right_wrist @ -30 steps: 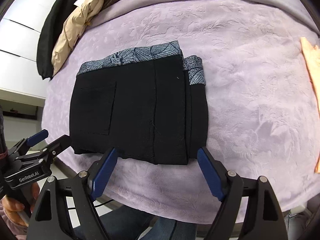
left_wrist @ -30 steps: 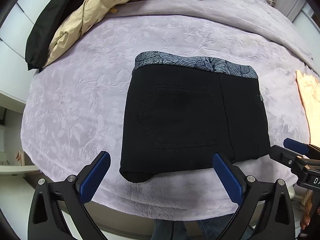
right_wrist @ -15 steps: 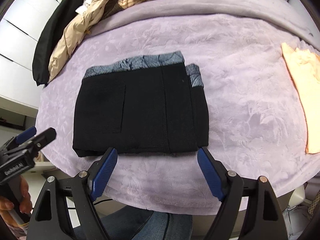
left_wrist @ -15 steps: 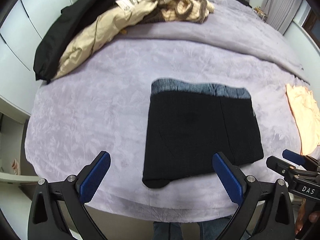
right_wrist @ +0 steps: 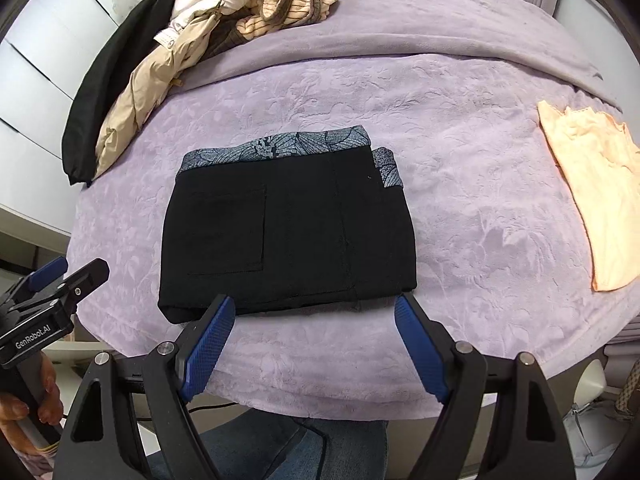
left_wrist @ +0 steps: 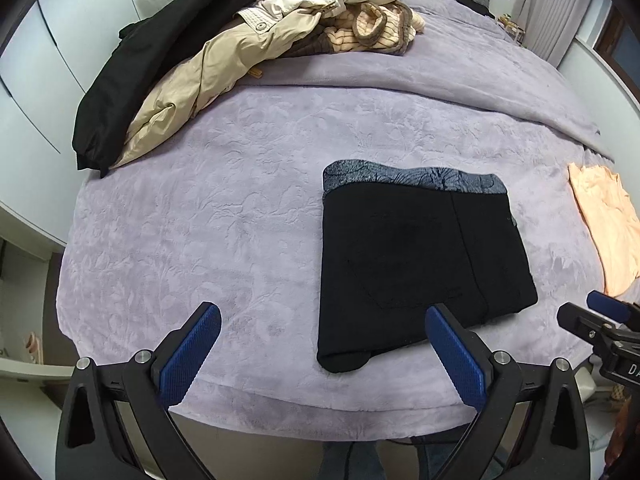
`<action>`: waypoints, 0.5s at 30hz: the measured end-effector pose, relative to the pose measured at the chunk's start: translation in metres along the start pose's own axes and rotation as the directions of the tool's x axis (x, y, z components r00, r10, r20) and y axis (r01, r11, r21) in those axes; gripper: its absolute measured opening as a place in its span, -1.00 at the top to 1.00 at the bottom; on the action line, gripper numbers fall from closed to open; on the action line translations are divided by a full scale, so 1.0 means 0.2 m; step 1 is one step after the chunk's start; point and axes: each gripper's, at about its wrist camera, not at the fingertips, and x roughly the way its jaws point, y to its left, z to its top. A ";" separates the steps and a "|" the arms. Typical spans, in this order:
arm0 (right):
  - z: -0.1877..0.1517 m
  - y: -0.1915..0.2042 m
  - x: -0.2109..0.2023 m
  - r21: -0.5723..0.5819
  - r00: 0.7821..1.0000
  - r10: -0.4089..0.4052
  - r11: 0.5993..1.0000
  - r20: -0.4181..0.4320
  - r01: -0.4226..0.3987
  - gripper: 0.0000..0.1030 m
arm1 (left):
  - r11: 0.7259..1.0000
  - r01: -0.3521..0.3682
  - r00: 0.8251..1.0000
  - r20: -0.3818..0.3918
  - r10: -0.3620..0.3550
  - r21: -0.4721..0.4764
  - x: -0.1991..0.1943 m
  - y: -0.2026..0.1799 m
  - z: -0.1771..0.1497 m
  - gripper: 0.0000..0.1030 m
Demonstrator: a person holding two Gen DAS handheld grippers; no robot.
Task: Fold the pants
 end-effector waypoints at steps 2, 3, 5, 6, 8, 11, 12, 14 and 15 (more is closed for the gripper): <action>-0.01 0.02 0.00 0.001 1.000 -0.011 1.000 -0.001 0.011 -0.65 | 1.000 -0.004 1.000 -0.007 0.004 0.013 0.02 0.00 -0.02 -0.99; -0.02 0.02 0.00 0.003 1.000 -0.017 1.000 -0.002 0.017 -0.65 | 1.000 -0.002 1.000 -0.009 0.003 0.016 0.02 0.00 -0.03 -0.99; -0.03 0.03 0.00 0.012 1.000 -0.020 1.000 -0.014 0.020 -0.65 | 1.000 -0.001 1.000 -0.012 0.002 0.016 0.03 0.00 -0.04 -0.99; -0.04 0.03 0.01 0.017 1.000 -0.022 1.000 -0.021 0.022 -0.65 | 1.000 -0.004 1.000 -0.014 0.004 0.015 0.04 0.00 -0.05 -0.99; -0.05 0.04 0.01 0.010 0.999 -0.032 0.999 -0.024 0.032 -0.65 | 1.000 -0.009 1.000 -0.018 0.009 0.014 0.05 0.00 -0.05 -0.99; -0.06 0.06 0.02 -0.013 0.999 -0.047 0.999 -0.026 0.047 -0.65 | 1.000 -0.004 1.000 -0.021 0.004 0.006 0.06 -0.01 -0.07 -0.99; -0.06 0.07 0.02 -0.018 0.998 -0.050 0.999 -0.027 0.049 -0.65 | 1.000 -0.004 1.000 -0.021 0.004 0.004 0.06 -0.01 -0.07 -0.99; -0.05 0.07 0.02 -0.028 0.998 -0.048 0.998 -0.030 0.048 -0.65 | 1.000 -0.005 1.000 -0.022 0.005 0.004 0.07 -0.02 -0.07 -0.99; -0.05 0.08 0.03 -0.032 0.998 -0.047 0.998 -0.032 0.046 -0.65 | 1.000 -0.007 1.000 -0.022 0.007 0.005 0.07 -0.02 -0.07 -0.99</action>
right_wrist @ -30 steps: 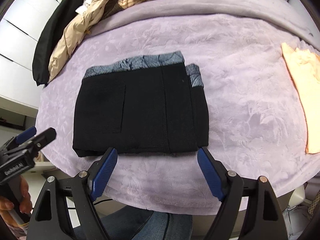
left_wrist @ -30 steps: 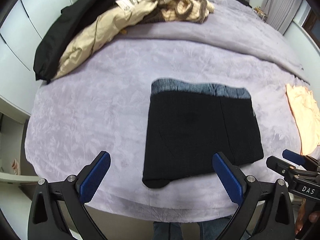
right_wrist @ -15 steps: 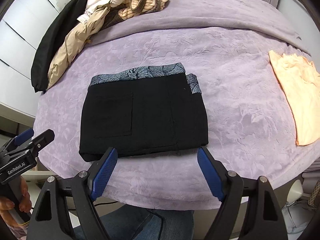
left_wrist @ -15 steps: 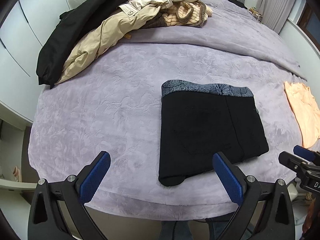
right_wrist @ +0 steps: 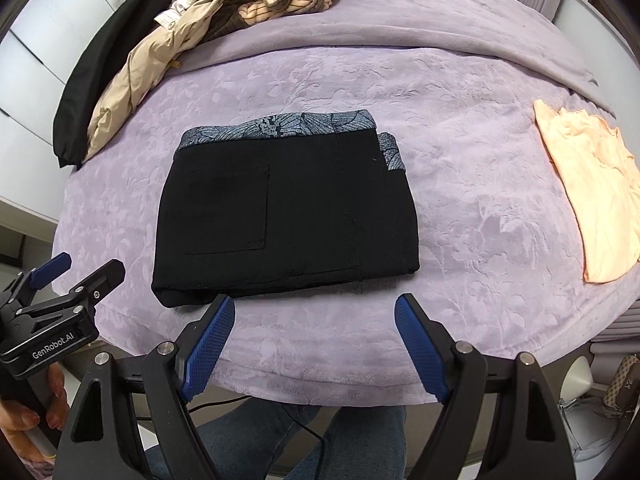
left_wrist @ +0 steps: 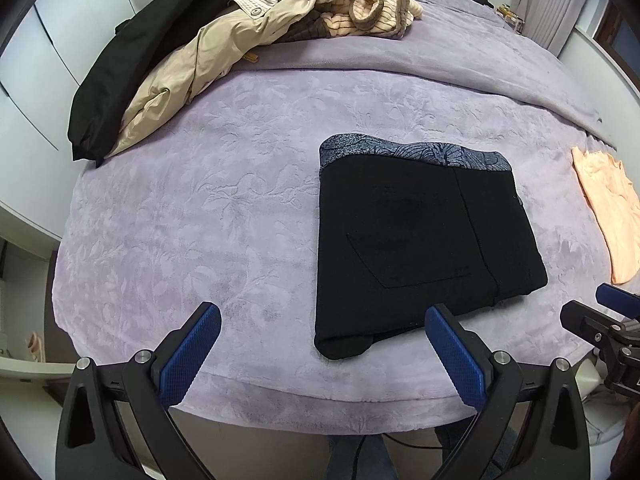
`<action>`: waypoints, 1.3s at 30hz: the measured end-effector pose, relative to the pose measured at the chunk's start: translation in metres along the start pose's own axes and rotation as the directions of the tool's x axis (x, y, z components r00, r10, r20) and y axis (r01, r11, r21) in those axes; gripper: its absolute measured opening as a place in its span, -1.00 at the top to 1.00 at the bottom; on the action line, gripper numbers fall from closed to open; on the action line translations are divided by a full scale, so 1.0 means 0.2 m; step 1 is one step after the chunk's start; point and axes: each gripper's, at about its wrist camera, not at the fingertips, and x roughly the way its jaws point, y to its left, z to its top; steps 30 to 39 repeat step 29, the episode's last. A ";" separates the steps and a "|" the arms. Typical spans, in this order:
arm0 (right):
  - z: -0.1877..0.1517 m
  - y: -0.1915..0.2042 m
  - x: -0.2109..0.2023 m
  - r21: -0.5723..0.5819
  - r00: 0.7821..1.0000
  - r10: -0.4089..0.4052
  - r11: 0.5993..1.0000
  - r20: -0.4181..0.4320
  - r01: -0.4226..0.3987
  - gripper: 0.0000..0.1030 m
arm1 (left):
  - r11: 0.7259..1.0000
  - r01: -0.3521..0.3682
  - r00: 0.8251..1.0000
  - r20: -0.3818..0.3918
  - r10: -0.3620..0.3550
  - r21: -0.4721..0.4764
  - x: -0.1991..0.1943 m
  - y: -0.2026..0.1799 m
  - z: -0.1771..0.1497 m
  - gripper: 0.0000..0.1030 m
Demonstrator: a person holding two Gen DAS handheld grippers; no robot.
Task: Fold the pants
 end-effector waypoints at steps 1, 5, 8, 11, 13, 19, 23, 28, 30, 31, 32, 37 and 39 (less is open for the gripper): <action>0.00 0.00 0.00 -0.003 1.000 0.000 1.000 -0.001 0.000 -0.65 | 1.000 -0.003 1.000 -0.001 0.003 0.001 0.00 -0.01 0.00 -0.99; 0.01 0.01 0.02 -0.019 1.000 -0.001 1.000 -0.009 0.001 -0.65 | 1.000 -0.010 1.000 -0.002 0.010 0.003 0.02 -0.02 0.00 -0.99; 0.02 -0.01 0.04 -0.026 1.000 -0.010 1.000 -0.024 0.009 -0.65 | 1.000 -0.019 1.000 -0.005 0.019 -0.005 0.03 -0.04 0.01 -0.99; 0.04 -0.03 0.06 -0.044 0.999 -0.002 0.999 -0.039 0.001 -0.65 | 1.000 -0.025 1.000 -0.013 0.025 -0.018 0.04 -0.06 0.01 -0.99; 0.04 -0.04 0.07 -0.062 0.999 -0.005 0.998 -0.043 0.003 -0.65 | 0.999 -0.034 0.999 -0.013 0.034 -0.023 0.04 -0.08 0.01 -0.99; 0.09 -0.08 0.10 -0.099 0.998 0.003 0.995 -0.070 -0.010 -0.65 | 0.997 -0.058 0.998 -0.019 0.057 -0.045 0.04 -0.15 0.02 -0.99; 0.11 -0.10 0.11 -0.108 0.996 0.021 0.994 -0.085 -0.030 -0.65 | 0.996 -0.072 0.997 -0.018 0.072 -0.053 0.05 -0.19 0.02 -0.99; 0.13 -0.13 0.13 -0.109 0.995 0.035 0.993 -0.098 -0.046 -0.65 | 0.995 -0.084 0.996 -0.020 0.083 -0.052 0.05 -0.21 0.03 -0.99; 0.13 -0.13 0.14 -0.109 0.994 0.036 0.993 -0.100 -0.047 -0.65 | 0.995 -0.086 0.996 -0.023 0.085 -0.053 0.05 -0.21 0.04 -0.99; 0.13 -0.13 0.14 -0.109 0.994 0.036 0.993 -0.100 -0.047 -0.65 | 0.995 -0.086 0.996 -0.023 0.085 -0.053 0.05 -0.21 0.04 -0.99; 0.13 -0.13 0.14 -0.109 0.994 0.036 0.993 -0.100 -0.047 -0.65 | 0.995 -0.086 0.996 -0.023 0.085 -0.053 0.05 -0.21 0.04 -0.99; 0.13 -0.13 0.14 -0.109 0.994 0.036 0.993 -0.100 -0.047 -0.65 | 0.995 -0.086 0.996 -0.023 0.085 -0.053 0.05 -0.21 0.04 -0.99; 0.13 -0.13 0.14 -0.109 0.994 0.036 0.993 -0.100 -0.047 -0.65 | 0.995 -0.086 0.996 -0.023 0.085 -0.053 0.05 -0.21 0.04 -0.99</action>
